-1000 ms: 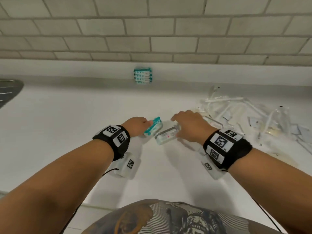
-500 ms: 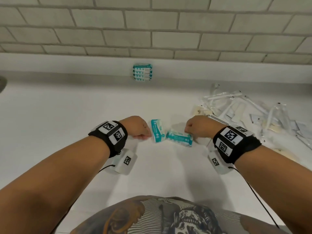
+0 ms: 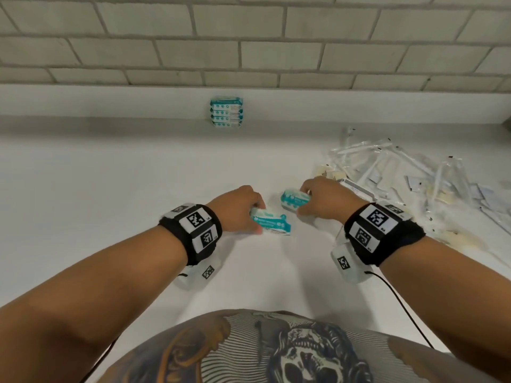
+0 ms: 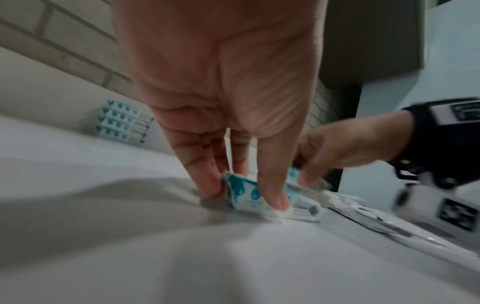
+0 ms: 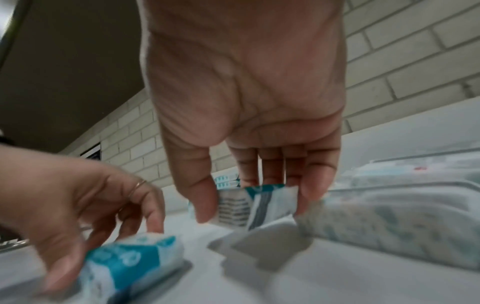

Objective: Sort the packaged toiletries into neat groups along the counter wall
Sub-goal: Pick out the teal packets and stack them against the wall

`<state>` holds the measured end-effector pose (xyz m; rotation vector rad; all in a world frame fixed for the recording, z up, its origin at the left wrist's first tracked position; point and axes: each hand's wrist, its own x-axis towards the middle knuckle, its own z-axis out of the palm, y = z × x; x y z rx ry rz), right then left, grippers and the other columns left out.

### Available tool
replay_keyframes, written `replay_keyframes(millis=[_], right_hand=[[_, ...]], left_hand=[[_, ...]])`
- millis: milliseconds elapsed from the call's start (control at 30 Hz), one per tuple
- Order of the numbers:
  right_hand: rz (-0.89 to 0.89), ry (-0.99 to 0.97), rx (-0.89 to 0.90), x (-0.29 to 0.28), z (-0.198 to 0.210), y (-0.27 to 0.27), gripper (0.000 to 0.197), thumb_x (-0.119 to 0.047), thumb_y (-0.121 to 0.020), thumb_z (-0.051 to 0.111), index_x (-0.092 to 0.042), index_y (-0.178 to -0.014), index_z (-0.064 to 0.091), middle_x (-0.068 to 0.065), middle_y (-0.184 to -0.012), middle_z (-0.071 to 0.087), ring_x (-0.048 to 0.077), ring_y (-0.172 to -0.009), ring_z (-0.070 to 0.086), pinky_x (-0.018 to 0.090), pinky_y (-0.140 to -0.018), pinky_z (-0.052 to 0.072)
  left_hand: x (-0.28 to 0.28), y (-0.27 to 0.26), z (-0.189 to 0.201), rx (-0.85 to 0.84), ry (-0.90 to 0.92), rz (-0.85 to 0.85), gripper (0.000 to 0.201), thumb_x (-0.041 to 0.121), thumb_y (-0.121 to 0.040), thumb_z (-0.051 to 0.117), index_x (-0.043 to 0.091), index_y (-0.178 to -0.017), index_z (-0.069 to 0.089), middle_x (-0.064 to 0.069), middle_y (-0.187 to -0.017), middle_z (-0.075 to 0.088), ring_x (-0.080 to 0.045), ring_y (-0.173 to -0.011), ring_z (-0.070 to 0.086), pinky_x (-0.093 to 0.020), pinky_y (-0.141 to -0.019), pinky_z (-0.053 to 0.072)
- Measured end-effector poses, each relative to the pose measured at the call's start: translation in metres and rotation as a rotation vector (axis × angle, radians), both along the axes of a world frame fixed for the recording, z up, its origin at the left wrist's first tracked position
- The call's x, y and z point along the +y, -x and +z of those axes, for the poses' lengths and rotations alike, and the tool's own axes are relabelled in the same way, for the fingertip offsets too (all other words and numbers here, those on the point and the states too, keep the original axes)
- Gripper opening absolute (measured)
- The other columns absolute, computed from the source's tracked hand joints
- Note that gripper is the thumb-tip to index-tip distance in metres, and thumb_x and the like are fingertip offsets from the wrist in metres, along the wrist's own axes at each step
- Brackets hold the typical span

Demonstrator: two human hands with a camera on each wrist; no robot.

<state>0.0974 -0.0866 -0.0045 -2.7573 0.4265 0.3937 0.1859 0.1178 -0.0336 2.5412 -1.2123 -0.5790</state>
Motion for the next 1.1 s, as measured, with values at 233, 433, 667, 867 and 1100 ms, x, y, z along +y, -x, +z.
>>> replay_keyframes(millis=[233, 433, 667, 867, 1100], right_hand=[[0.249, -0.002, -0.002, 0.035, 0.002, -0.006, 0.055, -0.040, -0.071, 0.078, -0.026, -0.122, 0.060, -0.006, -0.099, 0.046, 0.014, -0.090, 0.052, 0.029, -0.073, 0.045], [-0.070, -0.140, -0.180, -0.003, 0.021, 0.003, 0.065, -0.055, -0.070, 0.076, -0.026, -0.124, 0.057, -0.004, -0.112, 0.051, 0.016, -0.105, 0.053, 0.033, -0.086, 0.044], [-0.207, 0.213, 0.111, -0.069, 0.009, 0.025, 0.090, -0.038, -0.060, 0.088, -0.023, -0.134, 0.038, 0.008, -0.128, 0.043, 0.030, -0.116, 0.047, 0.046, -0.094, 0.045], [-0.173, 0.108, 0.078, -0.068, 0.017, 0.021, 0.085, -0.026, -0.065, 0.087, -0.023, -0.136, 0.038, 0.008, -0.128, 0.047, 0.026, -0.102, 0.058, 0.040, -0.087, 0.051], [-0.065, 0.193, 0.202, -0.064, -0.001, 0.032, 0.077, -0.024, -0.067, 0.082, -0.021, -0.132, 0.040, 0.009, -0.122, 0.049, 0.029, -0.106, 0.056, 0.042, -0.092, 0.049]], left_hand=[[-0.004, 0.016, -0.004, 0.189, 0.190, 0.131, 0.103, 0.030, -0.066, 0.084, 0.027, -0.145, 0.018, 0.005, -0.113, 0.052, -0.010, -0.088, 0.060, -0.019, -0.077, 0.045], [-0.003, 0.020, -0.002, 0.021, 0.069, 0.048, 0.055, 0.041, -0.073, 0.076, 0.026, -0.120, 0.053, 0.007, -0.107, 0.054, -0.012, -0.094, 0.058, -0.025, -0.077, 0.046], [-0.009, 0.020, -0.008, -0.022, 0.089, 0.085, 0.044, 0.045, -0.073, 0.075, 0.024, -0.109, 0.059, 0.008, -0.097, 0.054, -0.010, -0.085, 0.056, -0.024, -0.072, 0.047], [-0.017, 0.019, -0.006, -0.041, 0.053, 0.100, 0.046, 0.047, -0.073, 0.074, 0.023, -0.110, 0.059, 0.006, -0.099, 0.055, -0.012, -0.086, 0.056, -0.025, -0.073, 0.047], [-0.017, 0.022, -0.004, -0.033, 0.040, 0.120, 0.045, 0.045, -0.075, 0.074, 0.024, -0.111, 0.059, 0.005, -0.103, 0.057, -0.013, -0.089, 0.057, -0.026, -0.075, 0.048]])
